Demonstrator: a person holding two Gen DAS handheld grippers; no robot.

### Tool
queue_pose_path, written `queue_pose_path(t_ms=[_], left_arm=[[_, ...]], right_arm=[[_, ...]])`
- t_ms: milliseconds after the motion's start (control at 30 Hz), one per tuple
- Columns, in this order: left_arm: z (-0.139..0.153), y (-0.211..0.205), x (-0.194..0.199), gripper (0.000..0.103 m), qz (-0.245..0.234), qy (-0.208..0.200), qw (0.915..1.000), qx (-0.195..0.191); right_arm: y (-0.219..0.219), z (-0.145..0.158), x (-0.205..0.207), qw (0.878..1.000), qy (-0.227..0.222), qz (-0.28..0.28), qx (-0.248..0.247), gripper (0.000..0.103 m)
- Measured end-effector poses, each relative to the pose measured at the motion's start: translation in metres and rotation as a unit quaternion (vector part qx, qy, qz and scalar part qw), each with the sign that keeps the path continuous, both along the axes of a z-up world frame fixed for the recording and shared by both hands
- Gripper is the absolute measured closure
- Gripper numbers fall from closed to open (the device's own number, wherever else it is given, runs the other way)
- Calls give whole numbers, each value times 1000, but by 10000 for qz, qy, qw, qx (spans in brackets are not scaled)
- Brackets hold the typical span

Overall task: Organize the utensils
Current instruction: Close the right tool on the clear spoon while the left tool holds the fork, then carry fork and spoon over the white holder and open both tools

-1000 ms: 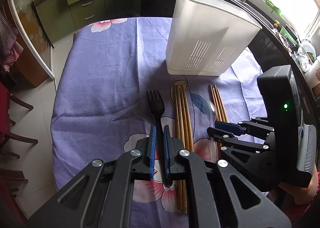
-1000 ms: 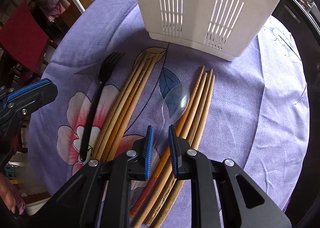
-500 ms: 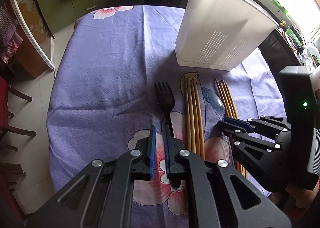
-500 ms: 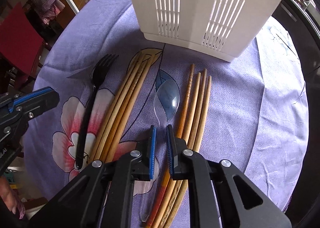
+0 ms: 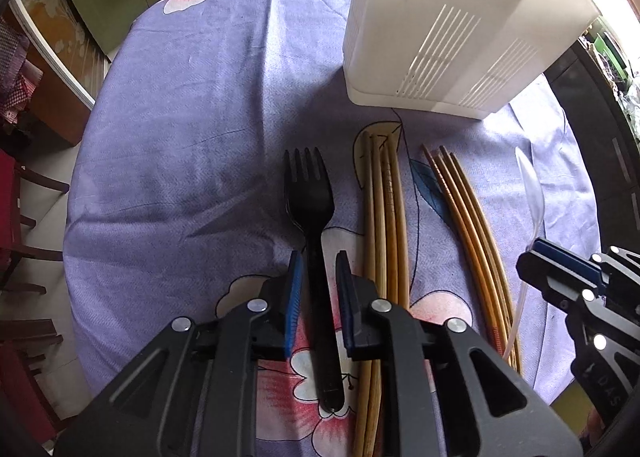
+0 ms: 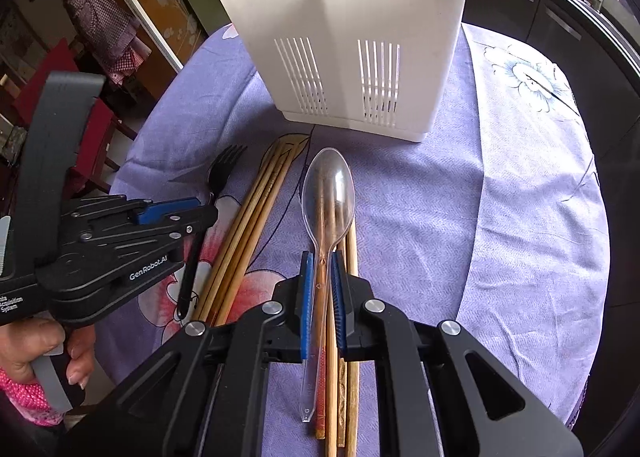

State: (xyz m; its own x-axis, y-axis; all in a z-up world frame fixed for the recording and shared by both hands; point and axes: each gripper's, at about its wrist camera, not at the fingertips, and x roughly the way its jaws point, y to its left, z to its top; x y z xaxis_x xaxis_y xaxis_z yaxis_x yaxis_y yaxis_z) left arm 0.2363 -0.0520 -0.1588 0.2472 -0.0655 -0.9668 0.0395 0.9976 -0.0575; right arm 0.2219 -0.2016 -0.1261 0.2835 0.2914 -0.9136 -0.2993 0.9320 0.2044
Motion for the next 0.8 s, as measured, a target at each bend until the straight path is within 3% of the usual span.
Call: queue_pose_path(t_ms=[267, 333, 467, 600, 800], left_arm=[[-5, -3, 6, 86, 81, -25, 9997, 213], [-6, -6, 7, 94, 34, -67, 9996, 258], [1, -2, 7, 94, 2, -187, 9997, 182], [32, 6, -4, 94, -7, -700, 9975, 96], [104, 8, -29, 94, -239, -1524, 9871, -422]], right_arm=[[-6, 3, -9, 9999, -74, 66, 69, 93], [-9, 5, -9, 9999, -90, 48, 83, 93], [-13, 10, -12, 9998, -185, 8, 119, 93], [-20, 22, -20, 9991, -392, -9, 179, 94], [-29, 55, -28, 9953, -887, -19, 399, 94]])
